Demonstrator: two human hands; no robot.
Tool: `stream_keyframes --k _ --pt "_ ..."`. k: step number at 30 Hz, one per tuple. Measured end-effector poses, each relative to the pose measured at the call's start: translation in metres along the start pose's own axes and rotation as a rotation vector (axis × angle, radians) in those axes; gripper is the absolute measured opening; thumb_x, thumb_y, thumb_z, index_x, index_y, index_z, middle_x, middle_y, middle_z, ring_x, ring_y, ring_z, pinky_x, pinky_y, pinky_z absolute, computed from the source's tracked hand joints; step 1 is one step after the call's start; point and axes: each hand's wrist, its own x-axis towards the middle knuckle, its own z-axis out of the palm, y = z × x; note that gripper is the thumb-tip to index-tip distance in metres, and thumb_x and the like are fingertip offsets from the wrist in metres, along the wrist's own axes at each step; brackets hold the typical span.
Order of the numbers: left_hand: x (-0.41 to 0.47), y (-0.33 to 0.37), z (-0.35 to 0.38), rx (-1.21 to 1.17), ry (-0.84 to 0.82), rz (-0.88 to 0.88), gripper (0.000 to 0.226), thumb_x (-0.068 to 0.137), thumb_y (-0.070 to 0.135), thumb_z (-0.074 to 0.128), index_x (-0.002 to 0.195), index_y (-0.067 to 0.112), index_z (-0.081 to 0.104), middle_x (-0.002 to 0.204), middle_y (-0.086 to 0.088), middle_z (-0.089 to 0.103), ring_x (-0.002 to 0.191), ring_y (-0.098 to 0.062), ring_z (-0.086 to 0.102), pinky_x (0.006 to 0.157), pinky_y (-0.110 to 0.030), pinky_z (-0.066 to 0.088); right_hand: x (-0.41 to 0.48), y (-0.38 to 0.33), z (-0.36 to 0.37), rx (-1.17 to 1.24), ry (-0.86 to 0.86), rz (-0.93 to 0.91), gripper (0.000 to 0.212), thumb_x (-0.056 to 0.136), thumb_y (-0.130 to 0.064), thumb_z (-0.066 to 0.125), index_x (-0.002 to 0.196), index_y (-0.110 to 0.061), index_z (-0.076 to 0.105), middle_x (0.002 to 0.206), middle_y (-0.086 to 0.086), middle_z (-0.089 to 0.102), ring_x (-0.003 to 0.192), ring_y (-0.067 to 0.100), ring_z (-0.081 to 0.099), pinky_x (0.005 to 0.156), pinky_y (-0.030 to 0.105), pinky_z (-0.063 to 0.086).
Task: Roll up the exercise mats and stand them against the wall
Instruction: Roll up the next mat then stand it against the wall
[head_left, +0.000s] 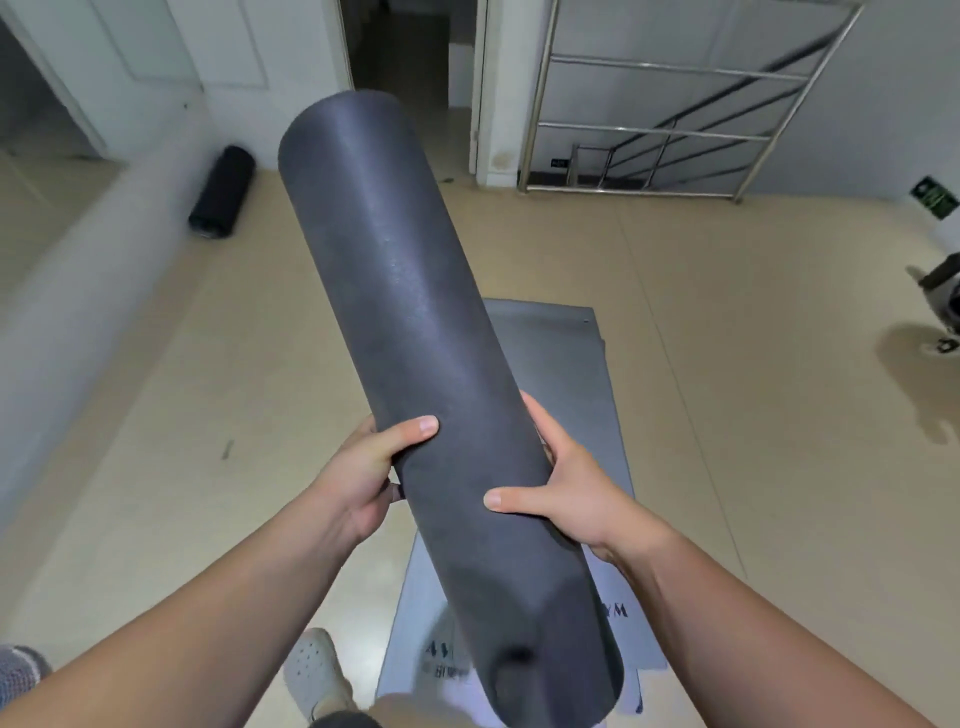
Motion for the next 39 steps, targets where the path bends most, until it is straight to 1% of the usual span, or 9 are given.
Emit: stream_keyframes --k 3,7,10,15,22,26,33,37,39 --pt "0.02 0.048 -0.061 0.003 -0.028 0.032 0.08 0.052 0.042 0.084 0.128 0.024 0.067 0.122 0.005 0.074 0.115 -0.02 0.069 0.103 -0.054 0.051 0.049 -0.038 0.048 0.004 0.03 -0.039 0.103 0.081 0.003 0.084 0.156 -0.047 0.035 0.139 -0.02 0.065 0.126 0.009 0.065 0.106 0.04 0.054" --pt "0.04 0.119 -0.142 0.026 -0.031 0.048 0.08 0.048 0.042 0.086 0.124 0.026 0.068 0.118 0.006 0.076 0.111 -0.018 0.071 0.098 -0.05 0.052 0.112 -0.091 0.117 0.024 0.023 -0.095 0.096 0.084 0.007 0.08 0.154 -0.044 0.037 0.14 -0.018 0.065 0.127 0.01 0.065 0.1 0.031 0.056" --pt "0.058 0.166 -0.195 0.014 0.001 0.065 0.085 0.045 0.043 0.087 0.126 0.026 0.066 0.117 0.006 0.076 0.111 -0.02 0.071 0.091 -0.046 0.053 0.161 -0.124 0.16 0.055 0.017 -0.125 0.095 0.085 0.008 0.079 0.154 -0.042 0.039 0.14 -0.015 0.065 0.127 0.013 0.066 0.099 0.033 0.057" --pt "0.107 0.227 -0.263 -0.025 0.041 0.097 0.088 0.045 0.041 0.089 0.127 0.021 0.066 0.117 0.002 0.076 0.109 -0.023 0.072 0.107 -0.058 0.047 0.255 -0.161 0.203 0.113 0.01 -0.113 0.093 0.084 0.011 0.078 0.151 -0.044 0.042 0.134 -0.018 0.068 0.122 0.012 0.068 0.094 0.027 0.058" --pt "0.23 0.318 -0.346 0.008 0.136 0.131 0.079 0.046 0.038 0.088 0.121 0.022 0.069 0.112 0.004 0.078 0.106 -0.02 0.073 0.104 -0.052 0.047 0.445 -0.195 0.221 0.133 -0.044 -0.119 0.096 0.081 0.008 0.081 0.151 -0.046 0.043 0.135 -0.012 0.07 0.123 0.016 0.068 0.105 0.041 0.054" --pt "0.328 0.383 -0.381 -0.017 0.214 0.163 0.05 0.059 0.028 0.082 0.108 0.025 0.071 0.1 0.007 0.079 0.082 -0.008 0.076 0.094 -0.043 0.049 0.583 -0.224 0.213 0.138 -0.1 -0.138 0.096 0.08 0.007 0.083 0.152 -0.042 0.044 0.131 -0.015 0.07 0.121 0.011 0.068 0.094 0.028 0.058" --pt "0.464 0.491 -0.434 -0.093 0.312 0.159 0.064 0.062 0.033 0.082 0.124 0.021 0.067 0.112 0.003 0.078 0.091 -0.012 0.075 0.098 -0.047 0.052 0.768 -0.302 0.195 0.129 -0.169 -0.087 0.094 0.08 0.009 0.082 0.15 -0.041 0.043 0.118 -0.021 0.074 0.109 0.006 0.072 0.083 0.023 0.06" --pt "0.55 0.529 -0.48 -0.233 0.392 0.153 0.079 0.06 0.029 0.088 0.131 0.015 0.054 0.111 0.0 0.078 0.093 -0.018 0.076 0.078 -0.038 0.057 0.868 -0.329 0.202 0.062 -0.164 -0.079 0.098 0.075 -0.008 0.093 0.15 -0.047 0.043 0.13 -0.017 0.07 0.118 0.011 0.069 0.094 0.033 0.06" --pt "0.599 0.549 -0.507 -0.283 0.407 0.138 0.08 0.064 0.025 0.091 0.132 0.017 0.05 0.114 -0.002 0.075 0.1 -0.021 0.073 0.079 -0.039 0.055 0.925 -0.341 0.207 0.034 -0.146 -0.067 0.1 0.073 -0.014 0.096 0.148 -0.051 0.043 0.132 -0.017 0.068 0.119 0.011 0.068 0.099 0.039 0.059"
